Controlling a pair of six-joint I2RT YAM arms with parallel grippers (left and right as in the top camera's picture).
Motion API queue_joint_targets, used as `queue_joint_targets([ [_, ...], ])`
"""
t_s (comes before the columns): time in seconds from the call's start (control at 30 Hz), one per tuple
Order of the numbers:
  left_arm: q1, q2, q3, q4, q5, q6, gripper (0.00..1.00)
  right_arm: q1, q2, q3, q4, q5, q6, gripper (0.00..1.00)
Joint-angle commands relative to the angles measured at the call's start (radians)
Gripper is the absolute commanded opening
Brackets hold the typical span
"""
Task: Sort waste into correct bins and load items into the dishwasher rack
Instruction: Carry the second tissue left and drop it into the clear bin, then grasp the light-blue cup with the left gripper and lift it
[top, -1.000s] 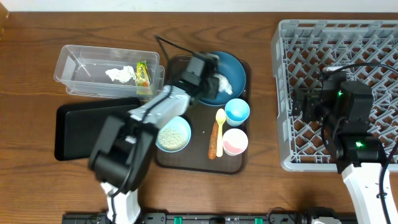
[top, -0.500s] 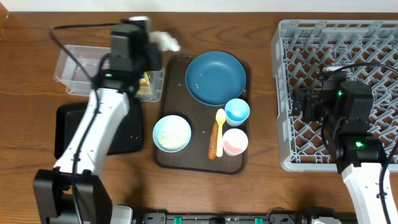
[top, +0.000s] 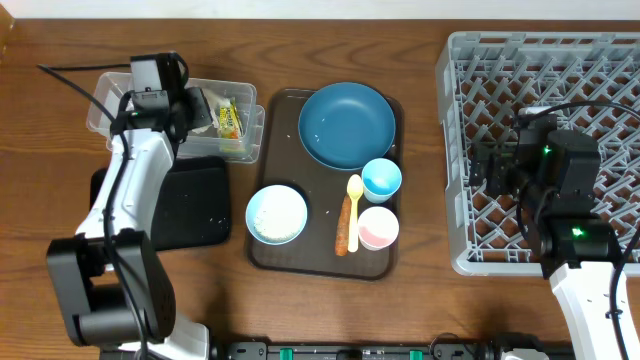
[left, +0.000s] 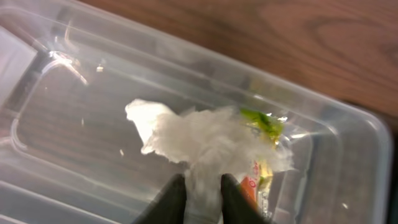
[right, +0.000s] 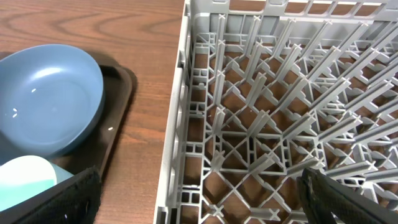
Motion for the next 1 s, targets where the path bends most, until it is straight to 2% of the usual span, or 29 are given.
queue_joint_targets([
  [0.0, 0.003, 0.000, 0.005, -0.004, -0.052, 0.005, 0.36, 0.015, 0.001, 0.021, -0.002, 0.000, -0.008, 0.99],
  [0.07, 0.003, -0.012, 0.005, -0.004, -0.053, 0.005, 0.41, 0.015, 0.001, 0.021, -0.001, 0.000, -0.008, 0.99],
  [0.27, -0.038, -0.118, 0.005, -0.036, -0.045, 0.005, 0.41, 0.016, 0.001, 0.021, -0.002, -0.004, -0.007, 0.99],
  [0.37, -0.098, -0.165, 0.005, -0.070, 0.028, 0.005, 0.42, 0.016, 0.001, 0.021, -0.001, -0.011, -0.007, 0.99],
  [0.53, -0.240, -0.160, 0.005, -0.119, 0.134, 0.005, 0.43, 0.015, 0.001, 0.021, 0.003, -0.014, -0.007, 0.99],
  [0.8, -0.500, -0.143, 0.005, -0.116, 0.138, 0.005, 0.43, 0.015, 0.001, 0.021, -0.008, -0.014, -0.007, 0.99],
  [0.97, -0.614, -0.104, 0.005, -0.112, 0.138, 0.004, 0.44, 0.015, 0.002, 0.021, -0.009, -0.015, -0.007, 0.99],
])
